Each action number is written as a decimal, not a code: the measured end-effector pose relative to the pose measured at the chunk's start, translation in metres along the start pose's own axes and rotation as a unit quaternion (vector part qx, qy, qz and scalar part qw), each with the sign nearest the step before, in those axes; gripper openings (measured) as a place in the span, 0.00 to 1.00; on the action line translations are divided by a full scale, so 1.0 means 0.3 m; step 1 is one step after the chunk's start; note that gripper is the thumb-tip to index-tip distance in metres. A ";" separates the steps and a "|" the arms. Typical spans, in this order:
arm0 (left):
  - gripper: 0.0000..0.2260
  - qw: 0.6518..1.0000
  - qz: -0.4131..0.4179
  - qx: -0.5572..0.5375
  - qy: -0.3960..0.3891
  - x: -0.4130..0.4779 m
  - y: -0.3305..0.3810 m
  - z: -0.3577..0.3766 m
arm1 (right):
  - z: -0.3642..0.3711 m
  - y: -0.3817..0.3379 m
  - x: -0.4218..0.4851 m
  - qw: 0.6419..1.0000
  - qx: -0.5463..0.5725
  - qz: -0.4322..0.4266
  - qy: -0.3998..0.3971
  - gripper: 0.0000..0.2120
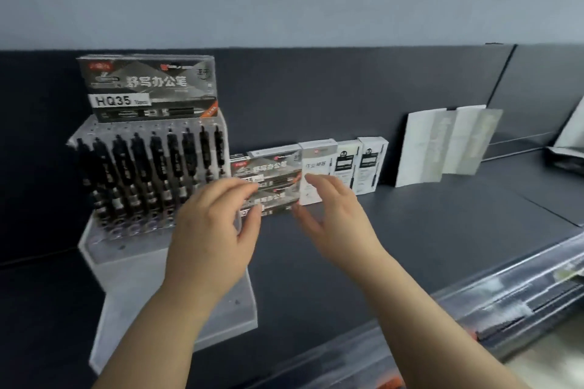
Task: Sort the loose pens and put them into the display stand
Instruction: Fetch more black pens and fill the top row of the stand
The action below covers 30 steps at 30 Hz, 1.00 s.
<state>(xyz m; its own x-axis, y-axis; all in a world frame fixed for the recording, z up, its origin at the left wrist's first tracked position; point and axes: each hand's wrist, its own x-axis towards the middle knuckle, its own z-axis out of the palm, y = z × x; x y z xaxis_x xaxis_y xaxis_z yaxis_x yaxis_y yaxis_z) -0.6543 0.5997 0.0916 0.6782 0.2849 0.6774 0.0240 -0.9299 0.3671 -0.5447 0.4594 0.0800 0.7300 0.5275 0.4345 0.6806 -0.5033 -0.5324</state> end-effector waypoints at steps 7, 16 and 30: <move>0.23 0.987 -0.001 0.011 -0.163 0.017 0.456 0.392 | -0.351 0.465 -0.155 0.995 -0.080 0.062 -0.024 0.31; 0.30 0.963 0.014 -0.001 -0.268 0.085 1.058 0.859 | -0.843 1.055 -0.318 0.977 -0.141 0.159 -0.033 0.32; 0.30 0.940 0.084 -0.060 -0.325 0.318 1.624 1.575 | -1.254 1.784 -0.298 0.947 -0.192 0.255 -0.025 0.32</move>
<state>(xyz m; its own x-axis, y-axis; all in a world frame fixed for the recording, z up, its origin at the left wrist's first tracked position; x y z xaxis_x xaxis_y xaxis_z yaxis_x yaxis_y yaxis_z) -0.2309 0.0638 0.0340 0.9714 -0.1035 0.2135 -0.1811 -0.9048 0.3855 -0.2223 -0.1148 0.0294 0.9728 0.1754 0.1512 0.2192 -0.9083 -0.3564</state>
